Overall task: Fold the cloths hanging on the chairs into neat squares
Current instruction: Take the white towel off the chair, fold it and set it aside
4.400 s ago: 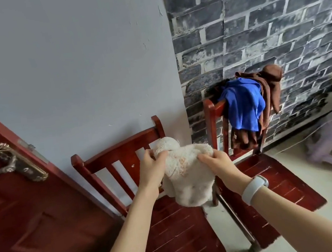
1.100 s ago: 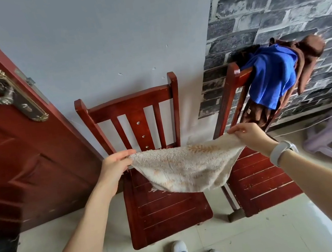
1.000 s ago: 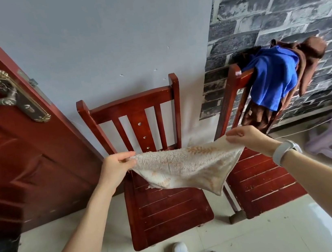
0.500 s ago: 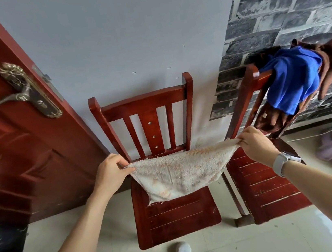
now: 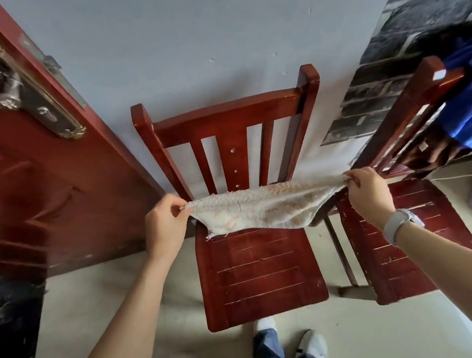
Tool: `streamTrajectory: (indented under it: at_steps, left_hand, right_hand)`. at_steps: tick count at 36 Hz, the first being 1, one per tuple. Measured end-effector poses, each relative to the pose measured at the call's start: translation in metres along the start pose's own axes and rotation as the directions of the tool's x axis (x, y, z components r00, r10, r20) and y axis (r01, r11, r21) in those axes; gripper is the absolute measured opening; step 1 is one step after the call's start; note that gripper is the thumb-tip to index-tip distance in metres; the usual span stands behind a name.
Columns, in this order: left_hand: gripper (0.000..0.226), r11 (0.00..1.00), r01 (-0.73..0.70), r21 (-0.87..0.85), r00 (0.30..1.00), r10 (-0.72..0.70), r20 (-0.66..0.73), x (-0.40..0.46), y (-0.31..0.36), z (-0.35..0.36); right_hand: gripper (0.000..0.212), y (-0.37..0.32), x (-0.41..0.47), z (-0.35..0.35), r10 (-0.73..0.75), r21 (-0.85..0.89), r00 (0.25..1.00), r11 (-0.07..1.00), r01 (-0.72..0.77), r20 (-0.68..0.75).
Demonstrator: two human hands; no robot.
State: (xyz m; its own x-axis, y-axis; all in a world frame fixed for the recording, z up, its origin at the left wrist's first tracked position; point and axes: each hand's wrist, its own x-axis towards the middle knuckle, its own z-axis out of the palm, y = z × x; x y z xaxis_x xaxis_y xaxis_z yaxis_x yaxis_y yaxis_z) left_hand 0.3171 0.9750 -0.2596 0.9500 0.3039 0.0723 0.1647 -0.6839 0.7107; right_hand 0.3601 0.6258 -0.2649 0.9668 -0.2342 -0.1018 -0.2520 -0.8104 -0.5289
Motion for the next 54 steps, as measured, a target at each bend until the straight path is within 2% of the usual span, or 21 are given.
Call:
streamTrajectory:
  at_steps: [6, 13, 16, 20, 25, 28, 30, 32, 34, 38, 40, 43, 46, 48, 50, 54]
  left_hand:
    - [0.011, 0.995, -0.015, 0.100, 0.999, 0.010, 0.051, -0.027, -0.063, 0.027]
    - [0.007, 0.958, 0.073, 0.276, 0.961, -0.142, 0.238, -0.082, -0.139, 0.074]
    - [0.006, 0.927, 0.132, 0.352, 0.908, -0.255, 0.332, -0.112, -0.171, 0.097]
    - [0.005, 0.883, 0.135, 0.449, 0.806, -0.361, 0.469, -0.154, -0.205, 0.123]
    - [0.001, 0.834, 0.132, 0.535, 0.694, -0.464, 0.551, -0.189, -0.223, 0.145]
    - [0.008, 0.828, 0.114, 0.549, 0.626, -0.489, 0.607, -0.197, -0.230, 0.157]
    - [0.016, 0.830, 0.127, 0.544, 0.598, -0.501, 0.625, -0.195, -0.231, 0.165]
    - [0.019, 0.830, 0.151, 0.538, 0.609, -0.506, 0.611, -0.186, -0.231, 0.174]
    - [0.019, 0.837, 0.144, 0.527, 0.659, -0.479, 0.580, -0.173, -0.228, 0.185]
    - [0.024, 0.862, 0.122, 0.491, 0.756, -0.401, 0.517, -0.135, -0.217, 0.209]
    - [0.027, 0.877, 0.123, 0.465, 0.794, -0.368, 0.483, -0.114, -0.213, 0.223]
    - [0.029, 0.893, 0.051, 0.448, 0.854, -0.272, 0.444, -0.082, -0.208, 0.242]
    - [0.029, 0.899, -0.028, 0.437, 0.913, -0.155, 0.377, -0.053, -0.207, 0.259]
    - [0.036, 0.898, -0.054, 0.436, 0.928, -0.116, 0.355, -0.034, -0.209, 0.270]
    - [0.044, 0.886, -0.058, 0.460, 0.915, -0.137, 0.379, -0.017, -0.214, 0.280]
    - [0.048, 0.845, -0.074, 0.529, 0.876, -0.199, 0.440, 0.010, -0.227, 0.292]
  right_hand:
    - [0.026, 0.023, -0.020, 0.047, 0.006, 0.011, 0.998, 1.000, -0.007, 0.064]
    - [0.025, 0.084, -0.065, 0.117, 0.098, -0.091, 0.953, 0.993, -0.074, 0.288]
    - [0.024, 0.121, -0.085, 0.150, 0.166, -0.163, 0.889, 0.981, -0.105, 0.427]
    - [0.022, 0.163, -0.111, 0.184, 0.264, -0.296, 0.781, 0.949, -0.107, 0.566]
    - [0.023, 0.189, -0.135, 0.206, 0.360, -0.392, 0.681, 0.913, -0.116, 0.638]
    - [0.029, 0.196, -0.136, 0.214, 0.397, -0.459, 0.613, 0.886, -0.063, 0.683]
    - [0.036, 0.200, -0.132, 0.219, 0.411, -0.480, 0.554, 0.877, -0.024, 0.724]
    - [0.040, 0.200, -0.122, 0.223, 0.417, -0.479, 0.526, 0.878, -0.020, 0.742]
    - [0.038, 0.199, -0.108, 0.231, 0.394, -0.455, 0.549, 0.890, -0.028, 0.737]
    - [0.031, 0.190, -0.069, 0.249, 0.272, -0.397, 0.585, 0.913, 0.093, 0.764]
    - [0.030, 0.186, -0.049, 0.261, 0.218, -0.358, 0.645, 0.929, 0.093, 0.732]
    - [0.032, 0.174, -0.019, 0.275, 0.174, -0.255, 0.743, 0.967, -0.005, 0.647]
    - [0.031, 0.159, 0.012, 0.287, 0.081, -0.183, 0.827, 0.983, 0.027, 0.556]
    - [0.032, 0.151, 0.031, 0.293, 0.019, -0.147, 0.871, 0.987, 0.060, 0.491]
    - [0.034, 0.145, 0.048, 0.299, -0.020, -0.133, 0.901, 0.988, 0.085, 0.433]
    - [0.036, 0.139, 0.073, 0.313, -0.083, -0.187, 0.905, 0.967, 0.174, 0.417]
